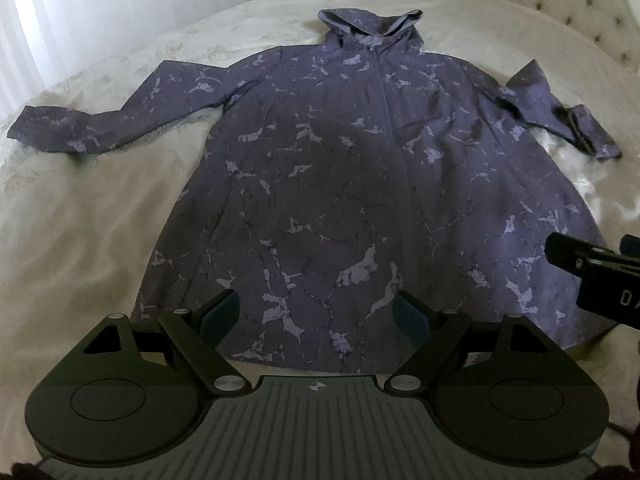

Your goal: Fold large clothes

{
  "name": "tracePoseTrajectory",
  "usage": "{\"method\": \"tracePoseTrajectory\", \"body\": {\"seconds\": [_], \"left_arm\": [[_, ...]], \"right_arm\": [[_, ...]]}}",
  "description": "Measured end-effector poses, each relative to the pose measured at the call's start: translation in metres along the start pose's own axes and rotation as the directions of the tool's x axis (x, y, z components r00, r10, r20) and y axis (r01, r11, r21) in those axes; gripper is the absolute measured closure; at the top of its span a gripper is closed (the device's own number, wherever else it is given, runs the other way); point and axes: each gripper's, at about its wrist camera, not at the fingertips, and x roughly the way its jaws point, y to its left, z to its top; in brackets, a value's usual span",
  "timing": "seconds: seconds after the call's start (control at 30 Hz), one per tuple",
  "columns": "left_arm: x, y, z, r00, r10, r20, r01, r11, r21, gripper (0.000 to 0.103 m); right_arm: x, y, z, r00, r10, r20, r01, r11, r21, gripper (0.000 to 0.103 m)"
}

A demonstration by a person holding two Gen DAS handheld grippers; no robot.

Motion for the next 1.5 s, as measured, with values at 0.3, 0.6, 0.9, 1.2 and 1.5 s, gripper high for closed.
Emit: {"method": "tracePoseTrajectory", "body": {"seconds": [0.3,0.6,0.9,1.2,1.5], "left_arm": [[0.003,0.001,0.001,1.000,-0.001,-0.012,0.001,1.000,-0.001,0.020],[0.015,0.004,0.003,0.999,-0.008,-0.035,0.007,1.000,-0.004,0.020],[0.034,0.014,0.017,0.997,-0.031,-0.065,0.029,0.999,-0.023,0.020],[0.059,0.022,0.060,0.997,-0.042,-0.060,0.040,0.999,-0.033,0.020],[0.090,0.021,0.102,0.996,-0.037,-0.078,0.036,0.999,-0.013,0.020]], "right_arm": [[0.005,0.003,-0.003,1.000,0.004,-0.013,-0.004,1.000,0.001,0.008],[0.014,0.000,-0.002,0.998,0.027,-0.064,-0.026,0.999,0.019,0.008],[0.032,-0.004,0.004,0.982,0.117,-0.149,-0.112,0.993,0.041,0.008],[0.057,-0.014,0.032,0.962,0.167,-0.217,-0.157,0.986,0.062,0.008],[0.078,-0.025,0.061,0.965,0.138,-0.224,-0.129,0.990,0.056,0.008]]}}
